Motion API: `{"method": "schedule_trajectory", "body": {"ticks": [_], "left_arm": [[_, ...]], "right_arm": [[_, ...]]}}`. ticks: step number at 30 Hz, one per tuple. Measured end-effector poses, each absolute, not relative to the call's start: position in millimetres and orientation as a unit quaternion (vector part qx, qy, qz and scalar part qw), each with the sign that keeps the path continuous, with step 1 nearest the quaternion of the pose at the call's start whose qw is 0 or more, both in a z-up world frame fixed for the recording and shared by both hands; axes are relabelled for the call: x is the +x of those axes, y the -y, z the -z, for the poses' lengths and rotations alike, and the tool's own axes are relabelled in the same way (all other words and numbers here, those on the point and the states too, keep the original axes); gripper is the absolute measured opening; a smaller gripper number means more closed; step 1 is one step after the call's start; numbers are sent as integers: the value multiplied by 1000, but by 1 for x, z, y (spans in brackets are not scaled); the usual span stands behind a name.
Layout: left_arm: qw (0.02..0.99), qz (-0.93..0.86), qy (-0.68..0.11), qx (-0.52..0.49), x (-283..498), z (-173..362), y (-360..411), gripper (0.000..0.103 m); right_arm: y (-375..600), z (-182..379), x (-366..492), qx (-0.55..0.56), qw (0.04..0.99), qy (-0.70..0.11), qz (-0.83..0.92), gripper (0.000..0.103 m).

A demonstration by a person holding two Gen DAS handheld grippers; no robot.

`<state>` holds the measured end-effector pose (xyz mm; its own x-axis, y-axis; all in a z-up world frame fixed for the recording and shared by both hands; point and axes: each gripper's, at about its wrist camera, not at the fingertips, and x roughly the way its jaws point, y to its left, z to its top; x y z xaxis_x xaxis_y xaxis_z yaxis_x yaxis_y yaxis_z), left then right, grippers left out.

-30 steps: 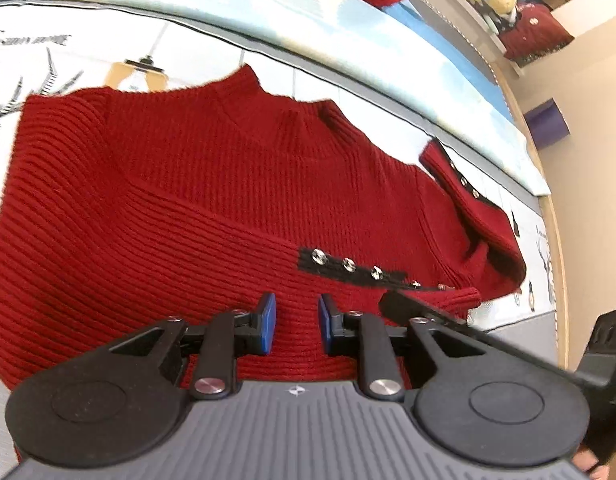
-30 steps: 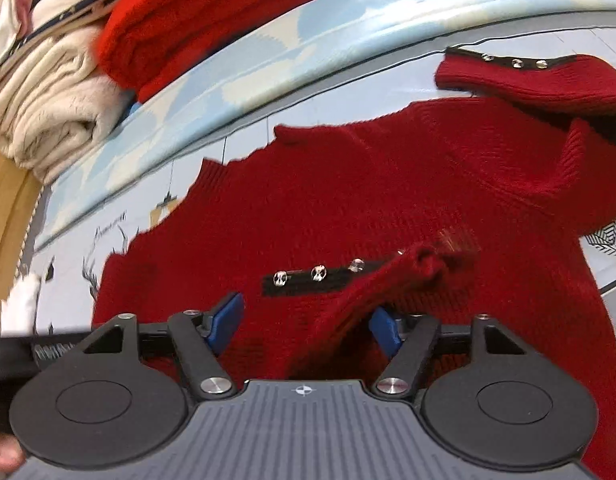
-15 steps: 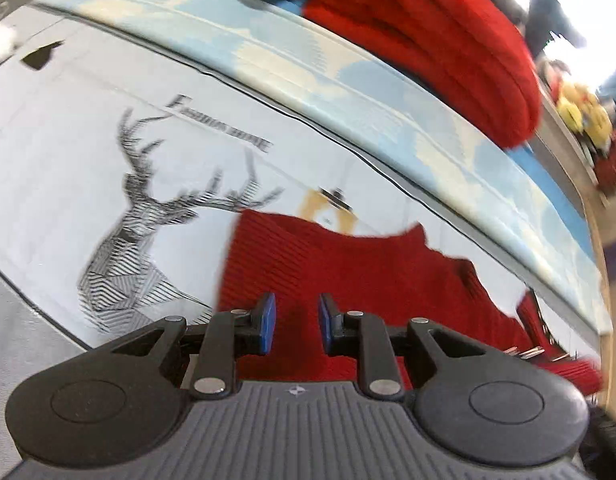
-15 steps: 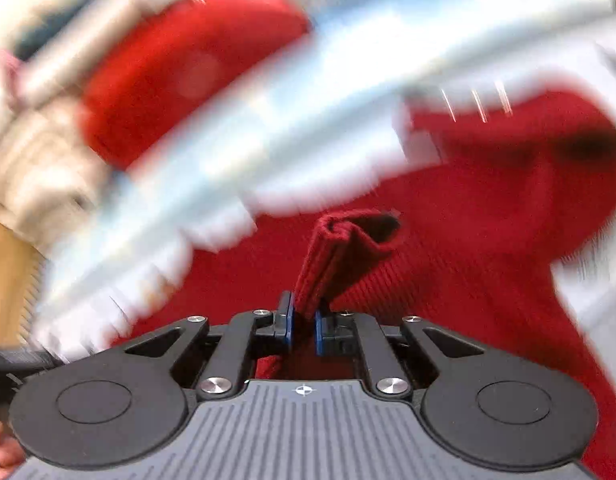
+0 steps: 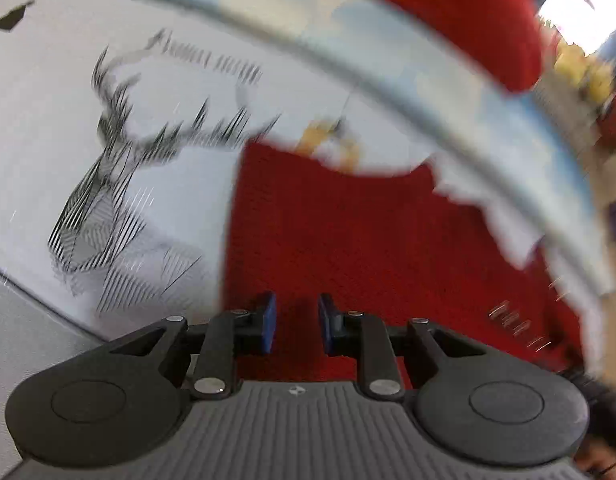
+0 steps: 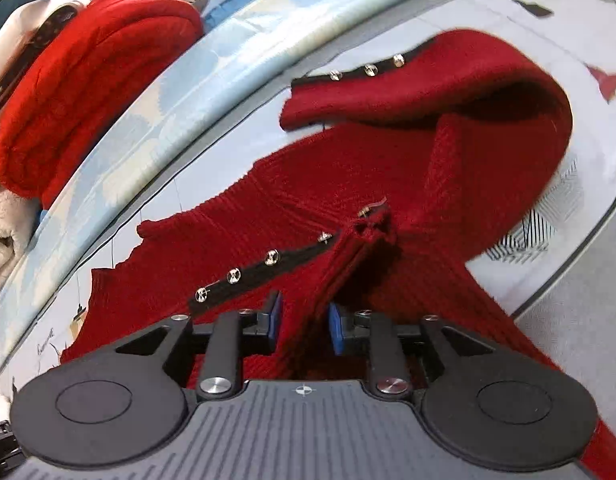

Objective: Fold small clothes
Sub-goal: 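Fold the held sleeve across the sweater body with the right tool and release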

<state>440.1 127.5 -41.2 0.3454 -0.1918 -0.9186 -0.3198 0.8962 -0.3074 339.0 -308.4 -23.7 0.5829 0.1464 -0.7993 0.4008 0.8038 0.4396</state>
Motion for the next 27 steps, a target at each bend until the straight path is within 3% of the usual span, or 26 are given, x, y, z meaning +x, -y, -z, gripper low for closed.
{"method": "schedule_trajectory", "body": {"ticks": [1,2,8,15,18,20,22,25,27], "left_arm": [[783,-49,-580,-218,438,51,-129,12],[780,-54,-583,-219,438,55,-131,8],[817,-60,-536,-203,437,17,-128,12],[800,-39,-552,-233,441,21,-119,13],[814,-19,-534,-229,439,0,-106,20],[824,0,-522,-220,437,-12,-97,30],[830,13,-520,-202,436,-16,-88,31],[828,18,-529,-187,437,-12,-80,31],[826,18,-531,-188,436,-11,-81,31]], "right_arm": [[310,26,338,306,833,-455,79,27],[306,27,342,306,830,-459,85,27],[305,20,342,304,829,-459,101,27],[319,-7,331,284,861,-385,172,27],[325,-17,327,273,874,-354,190,30],[327,-19,327,275,878,-345,187,36],[328,-19,328,276,880,-342,181,39],[327,-17,336,277,879,-355,156,59],[327,-14,342,282,877,-366,135,63]]}}
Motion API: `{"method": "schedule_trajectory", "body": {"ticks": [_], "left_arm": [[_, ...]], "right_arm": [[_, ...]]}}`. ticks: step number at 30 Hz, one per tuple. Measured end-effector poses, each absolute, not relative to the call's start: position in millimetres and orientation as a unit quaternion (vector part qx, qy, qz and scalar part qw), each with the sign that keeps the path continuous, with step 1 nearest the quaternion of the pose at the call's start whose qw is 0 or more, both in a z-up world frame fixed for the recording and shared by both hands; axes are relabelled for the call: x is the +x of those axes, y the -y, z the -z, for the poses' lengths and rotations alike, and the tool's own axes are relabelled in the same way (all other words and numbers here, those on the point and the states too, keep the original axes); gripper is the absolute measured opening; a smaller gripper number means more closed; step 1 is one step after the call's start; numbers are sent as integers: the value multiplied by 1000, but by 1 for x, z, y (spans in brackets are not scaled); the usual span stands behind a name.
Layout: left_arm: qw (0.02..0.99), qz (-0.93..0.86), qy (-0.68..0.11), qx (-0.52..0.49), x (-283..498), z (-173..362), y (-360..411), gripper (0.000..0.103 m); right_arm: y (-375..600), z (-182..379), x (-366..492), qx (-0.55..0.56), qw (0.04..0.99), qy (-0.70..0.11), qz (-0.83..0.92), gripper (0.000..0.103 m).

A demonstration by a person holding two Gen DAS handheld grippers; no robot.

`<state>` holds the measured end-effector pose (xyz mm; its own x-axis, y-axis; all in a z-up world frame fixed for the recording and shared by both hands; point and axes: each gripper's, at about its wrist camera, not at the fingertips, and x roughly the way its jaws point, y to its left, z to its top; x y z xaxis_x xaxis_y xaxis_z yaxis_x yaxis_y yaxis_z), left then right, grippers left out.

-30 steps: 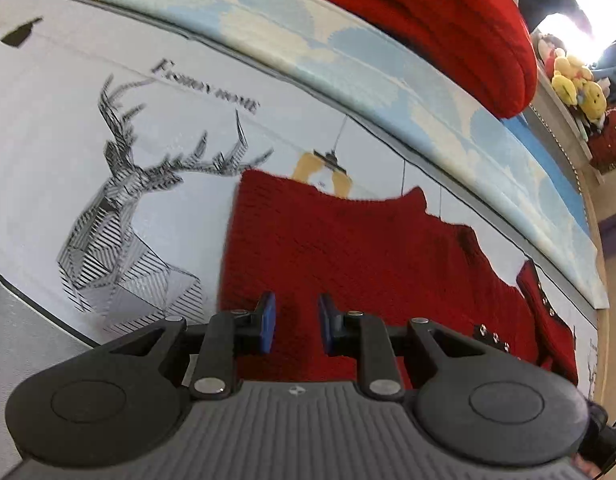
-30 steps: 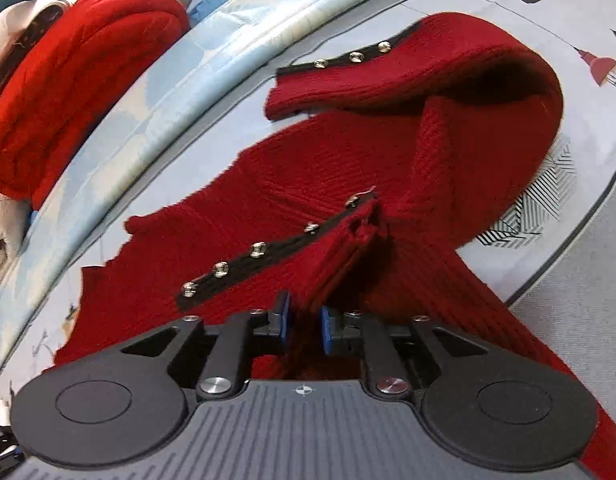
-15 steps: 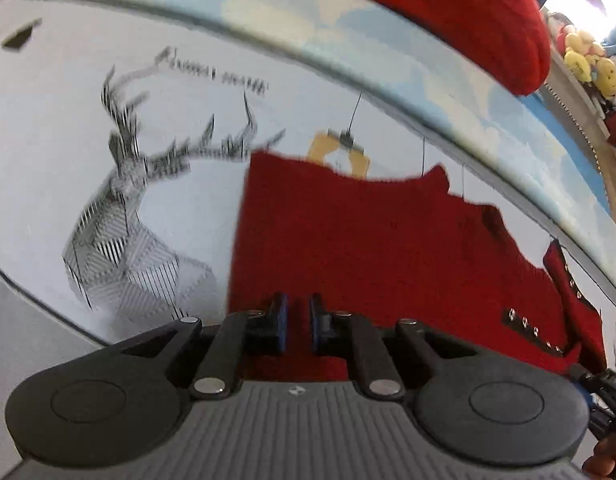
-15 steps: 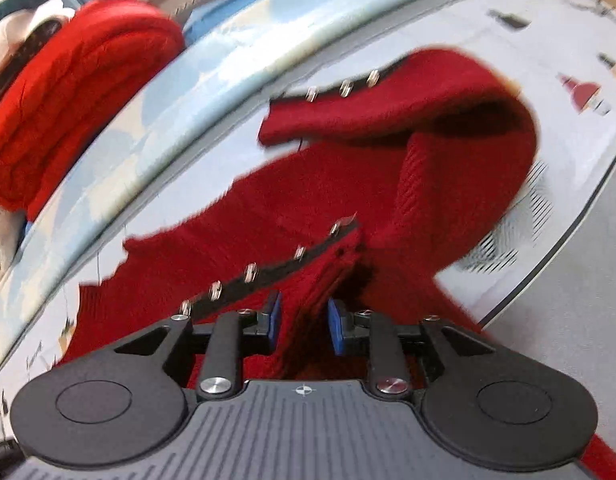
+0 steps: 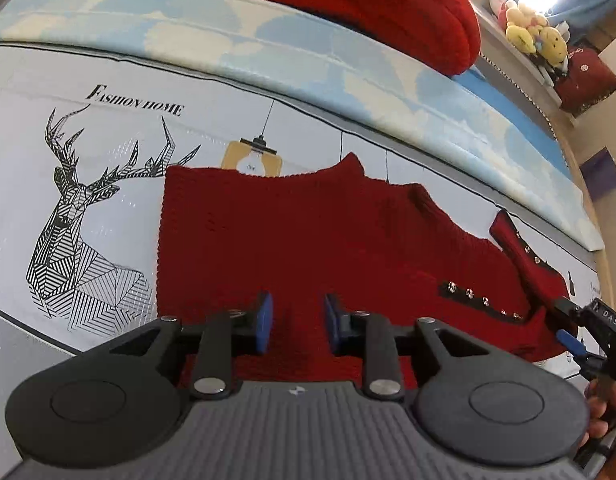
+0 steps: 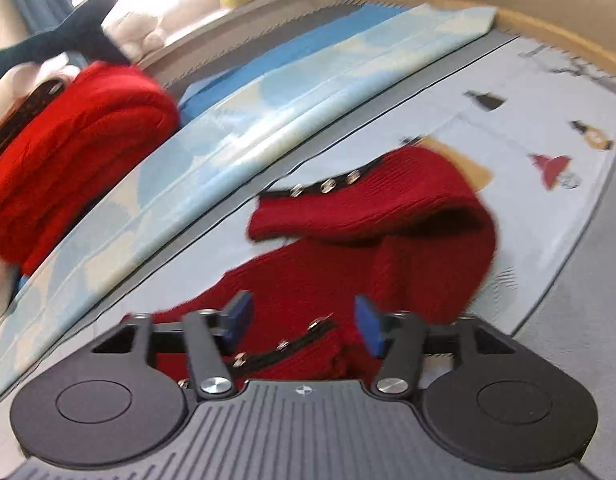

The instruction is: Fold small clothes

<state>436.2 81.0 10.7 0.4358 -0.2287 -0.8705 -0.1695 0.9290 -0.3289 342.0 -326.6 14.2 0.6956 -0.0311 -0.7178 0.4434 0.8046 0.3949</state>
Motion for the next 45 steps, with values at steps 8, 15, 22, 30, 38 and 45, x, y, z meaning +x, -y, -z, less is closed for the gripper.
{"method": "schedule_trajectory", "body": {"ticks": [8,15,22,30,38,45], "left_arm": [[825,20,-533,-185,431,-10,-89,37],[825,17,-534,-185,432,-9,-96,39],[823,17,-538,-180,435,-6,-91,41],[822,21,-541,-175,438,-2,-77,41],[822,22,-542,-174,443,0,-72,41],[824,20,-539,-175,447,-1,-69,41]], "right_arm": [[375,3,370,381,842,-366,107,66],[412,21,380,435,814,-355,147,66],[439,35,378,509,786,-320,147,66],[453,59,391,529,768,-326,154,62],[450,40,380,491,799,-294,186,9],[395,-24,357,525,809,-258,53,8]]}}
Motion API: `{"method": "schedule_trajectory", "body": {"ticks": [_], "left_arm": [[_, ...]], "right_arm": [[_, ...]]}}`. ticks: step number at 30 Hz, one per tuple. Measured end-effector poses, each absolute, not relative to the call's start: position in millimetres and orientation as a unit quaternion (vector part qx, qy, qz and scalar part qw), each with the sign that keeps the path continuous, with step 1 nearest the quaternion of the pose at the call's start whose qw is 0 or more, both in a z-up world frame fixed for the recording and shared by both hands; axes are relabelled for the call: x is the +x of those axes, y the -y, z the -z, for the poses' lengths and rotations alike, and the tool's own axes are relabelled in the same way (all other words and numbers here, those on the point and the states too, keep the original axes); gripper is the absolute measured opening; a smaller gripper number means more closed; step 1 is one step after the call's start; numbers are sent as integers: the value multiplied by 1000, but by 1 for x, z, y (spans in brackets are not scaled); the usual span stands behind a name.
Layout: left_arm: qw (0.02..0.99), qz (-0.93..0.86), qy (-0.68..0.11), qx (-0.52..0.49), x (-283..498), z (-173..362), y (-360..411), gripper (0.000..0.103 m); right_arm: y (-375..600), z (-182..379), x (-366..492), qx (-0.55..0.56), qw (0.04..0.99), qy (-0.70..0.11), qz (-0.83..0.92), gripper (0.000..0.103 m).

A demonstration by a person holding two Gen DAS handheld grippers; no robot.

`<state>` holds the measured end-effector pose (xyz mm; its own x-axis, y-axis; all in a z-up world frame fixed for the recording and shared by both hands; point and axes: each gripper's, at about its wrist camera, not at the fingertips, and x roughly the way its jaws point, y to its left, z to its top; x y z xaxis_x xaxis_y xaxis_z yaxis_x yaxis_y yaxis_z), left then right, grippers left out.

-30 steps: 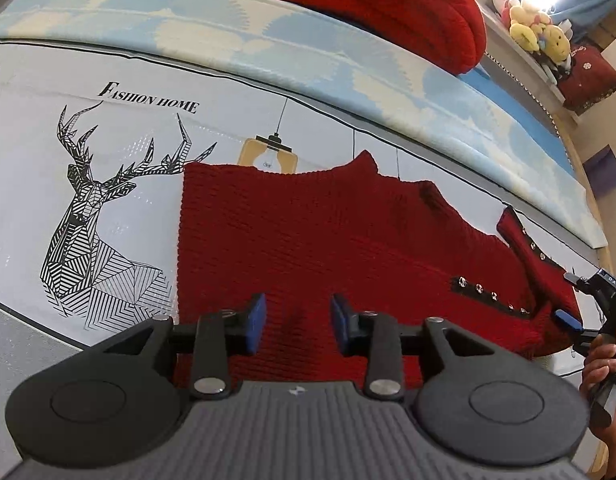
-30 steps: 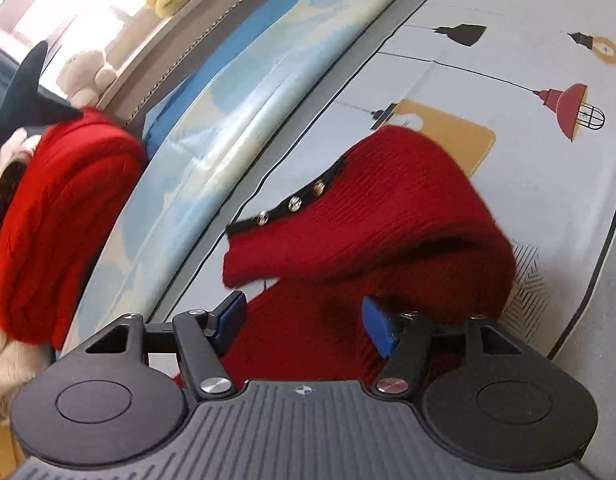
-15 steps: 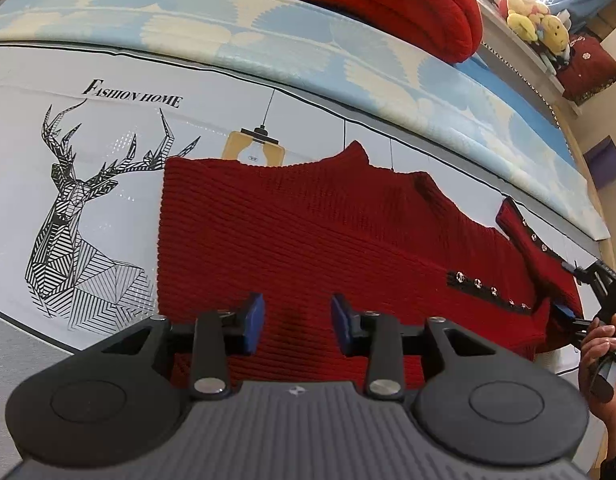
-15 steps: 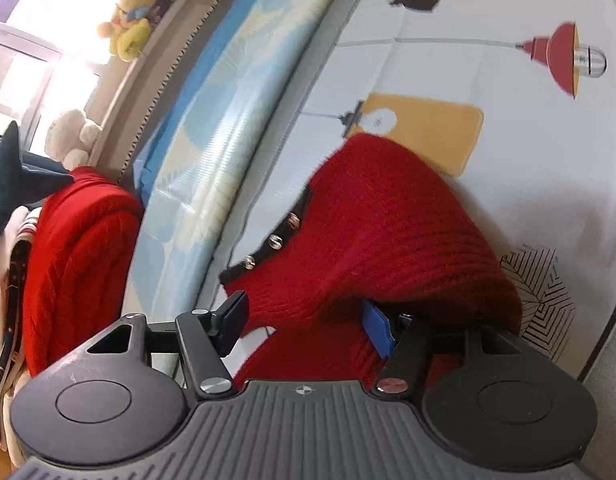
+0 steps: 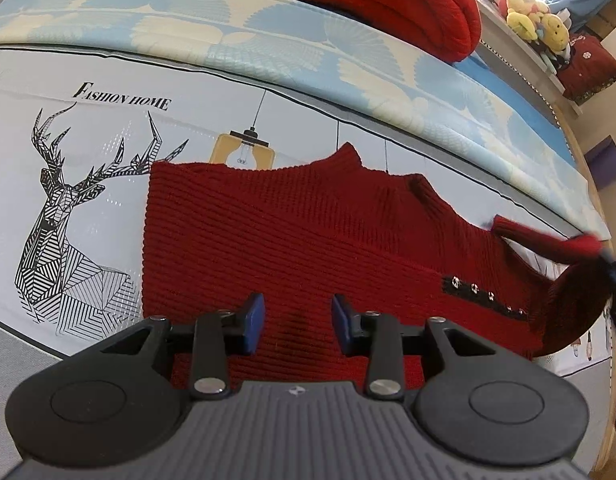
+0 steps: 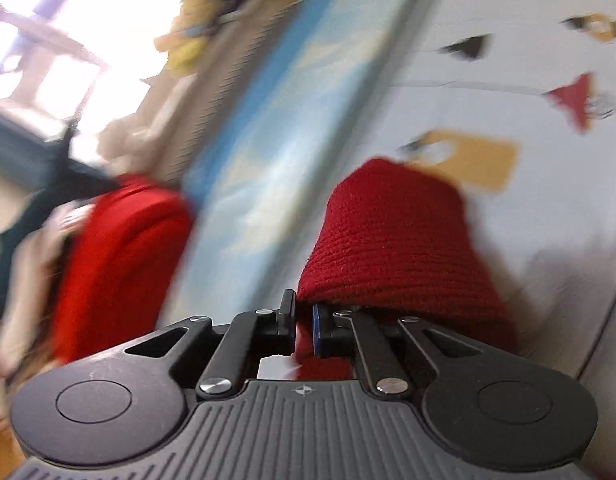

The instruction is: Fold small clothes

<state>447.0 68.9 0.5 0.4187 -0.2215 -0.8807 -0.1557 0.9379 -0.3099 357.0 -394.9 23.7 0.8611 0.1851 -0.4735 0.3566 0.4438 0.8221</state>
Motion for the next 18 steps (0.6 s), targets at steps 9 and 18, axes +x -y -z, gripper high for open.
{"method": "schedule_trajectory", "body": {"ticks": [9,18], "left_arm": [[826,-87,-512,-216,445,-4,-105,40],[807,-107,-504,-290,441,-2,-131,42]], "right_arm": [[273,14,359,524,708,-417,-225,9],[244,69,349,389,694,-595,-115,15]]}}
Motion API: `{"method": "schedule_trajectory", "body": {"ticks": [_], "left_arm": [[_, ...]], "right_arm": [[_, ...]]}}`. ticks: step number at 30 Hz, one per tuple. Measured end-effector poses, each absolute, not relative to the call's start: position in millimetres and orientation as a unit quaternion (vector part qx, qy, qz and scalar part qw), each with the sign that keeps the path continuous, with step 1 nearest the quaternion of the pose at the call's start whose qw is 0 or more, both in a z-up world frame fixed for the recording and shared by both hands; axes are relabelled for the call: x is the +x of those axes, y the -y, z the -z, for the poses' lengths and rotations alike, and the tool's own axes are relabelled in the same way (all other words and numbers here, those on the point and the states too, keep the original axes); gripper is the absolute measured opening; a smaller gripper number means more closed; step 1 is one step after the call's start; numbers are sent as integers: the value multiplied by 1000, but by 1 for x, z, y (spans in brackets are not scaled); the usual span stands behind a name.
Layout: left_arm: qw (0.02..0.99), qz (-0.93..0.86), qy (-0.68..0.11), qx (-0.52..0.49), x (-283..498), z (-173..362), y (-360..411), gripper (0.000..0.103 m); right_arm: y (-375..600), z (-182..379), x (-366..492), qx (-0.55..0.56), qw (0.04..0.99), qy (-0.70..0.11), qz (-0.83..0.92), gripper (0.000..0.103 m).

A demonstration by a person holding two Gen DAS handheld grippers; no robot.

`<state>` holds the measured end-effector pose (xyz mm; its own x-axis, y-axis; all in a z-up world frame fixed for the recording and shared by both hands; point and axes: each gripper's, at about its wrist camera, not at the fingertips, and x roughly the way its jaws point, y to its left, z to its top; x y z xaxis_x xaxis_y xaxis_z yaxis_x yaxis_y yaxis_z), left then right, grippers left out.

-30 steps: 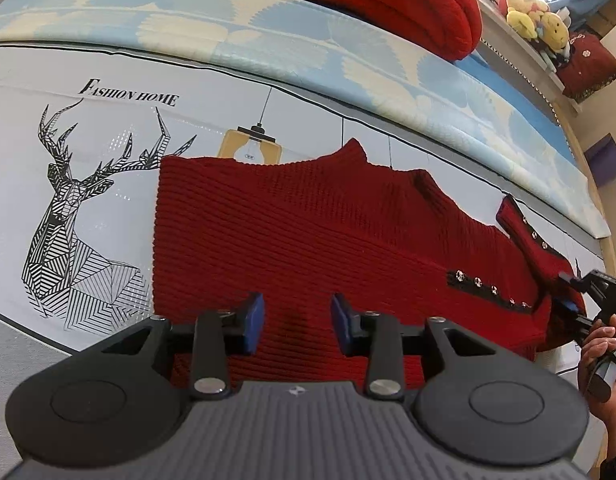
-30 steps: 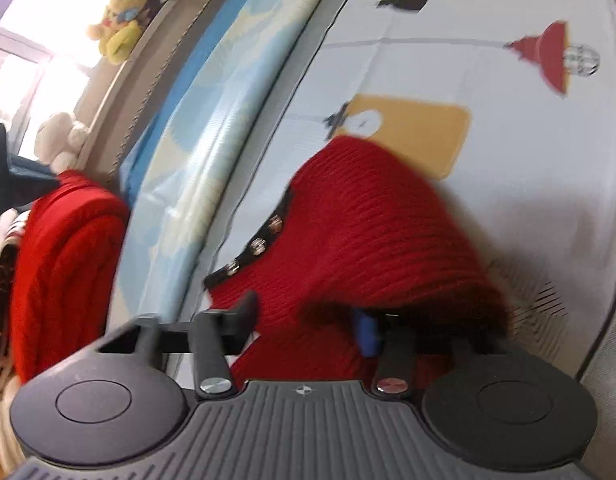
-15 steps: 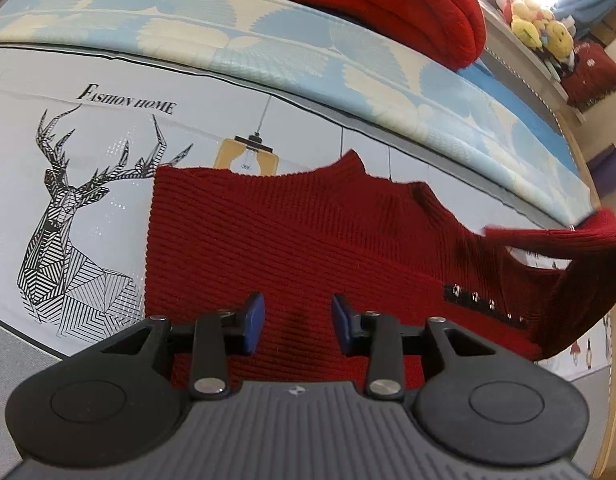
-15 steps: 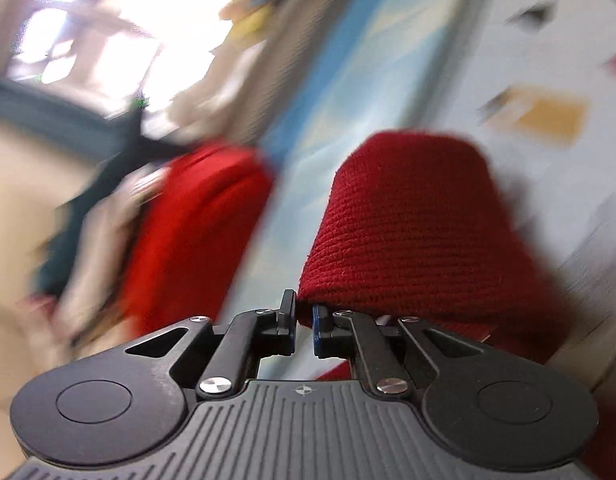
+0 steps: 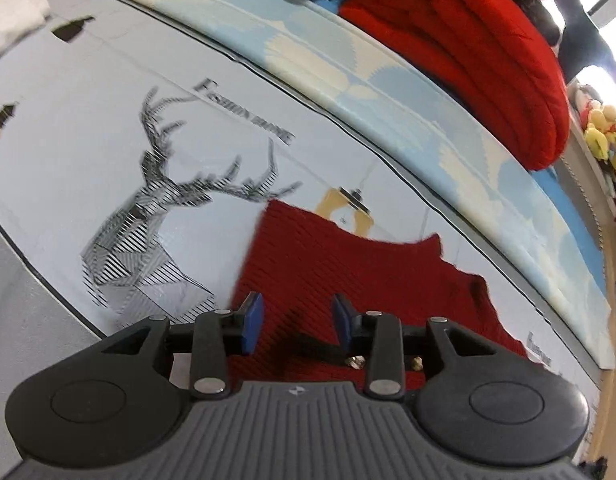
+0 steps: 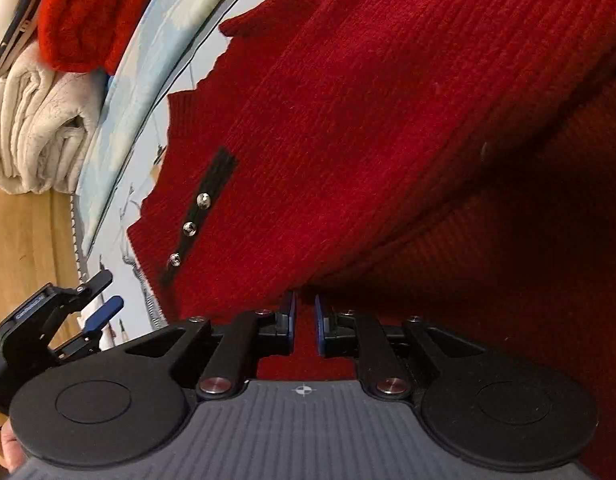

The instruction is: Fold small clothes

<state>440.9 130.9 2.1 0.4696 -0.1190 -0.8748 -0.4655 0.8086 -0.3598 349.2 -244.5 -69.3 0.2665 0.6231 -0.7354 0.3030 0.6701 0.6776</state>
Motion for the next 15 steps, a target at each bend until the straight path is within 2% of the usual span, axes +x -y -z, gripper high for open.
{"method": "schedule_trajectory", "body": {"ticks": [4,15], "left_arm": [[804,-92,-510,-292,441,0,-125,42],[805,-84,-511,-290,440,2,-123,42]], "right_arm": [[246,55,351,380,707,-584,-118,27],[233,38,348,369,706,-588,-142,31]]}}
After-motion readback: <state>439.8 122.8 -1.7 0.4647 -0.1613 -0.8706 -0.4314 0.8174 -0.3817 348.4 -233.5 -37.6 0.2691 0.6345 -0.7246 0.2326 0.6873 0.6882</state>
